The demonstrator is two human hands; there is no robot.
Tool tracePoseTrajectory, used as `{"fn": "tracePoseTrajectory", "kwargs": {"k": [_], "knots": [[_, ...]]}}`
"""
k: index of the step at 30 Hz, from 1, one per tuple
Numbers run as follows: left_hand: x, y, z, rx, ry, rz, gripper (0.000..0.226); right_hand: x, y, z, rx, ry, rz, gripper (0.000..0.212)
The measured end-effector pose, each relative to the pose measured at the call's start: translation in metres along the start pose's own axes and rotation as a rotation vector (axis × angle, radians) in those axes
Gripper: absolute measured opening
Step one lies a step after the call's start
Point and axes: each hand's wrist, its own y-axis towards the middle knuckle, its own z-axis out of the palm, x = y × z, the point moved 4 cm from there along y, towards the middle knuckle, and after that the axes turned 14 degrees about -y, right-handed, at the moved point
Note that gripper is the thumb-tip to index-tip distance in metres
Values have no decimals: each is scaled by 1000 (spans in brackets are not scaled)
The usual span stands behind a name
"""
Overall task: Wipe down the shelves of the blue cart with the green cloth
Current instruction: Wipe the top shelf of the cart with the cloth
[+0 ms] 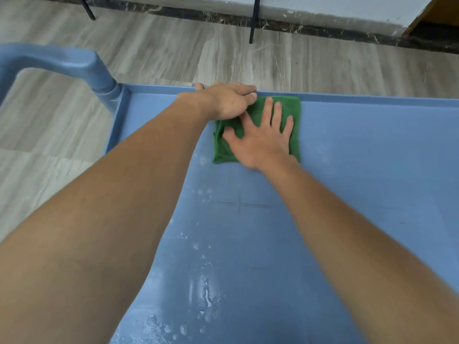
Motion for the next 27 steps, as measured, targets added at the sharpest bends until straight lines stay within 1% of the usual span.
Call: {"fn": "tracePoseTrajectory", "kwargs": {"k": [3, 7, 12, 17, 20, 22, 25, 27], "knots": [[1, -3, 2, 9, 5, 22, 51, 2, 14, -1, 20, -26, 15, 77], [6, -6, 5, 43, 85, 45, 53, 2, -14, 1, -23, -23, 20, 67], [6, -6, -3, 100, 87, 42, 55, 1, -111, 8, -128, -55, -11, 62], [8, -7, 0, 80, 87, 47, 52, 2, -232, 22, -147, -88, -110, 66], [8, -9, -1, 91, 80, 64, 52, 3, -290, 33, -166, -169, -118, 65], [8, -11, -2, 100, 85, 64, 53, 6, -310, 41, -176, -242, -89, 62], [7, -13, -2, 97, 76, 62, 52, 8, -319, 42, -162, -253, 10, 53], [6, -13, -2, 95, 67, 61, 53, 8, -315, 45, -165, -236, 24, 60]]}}
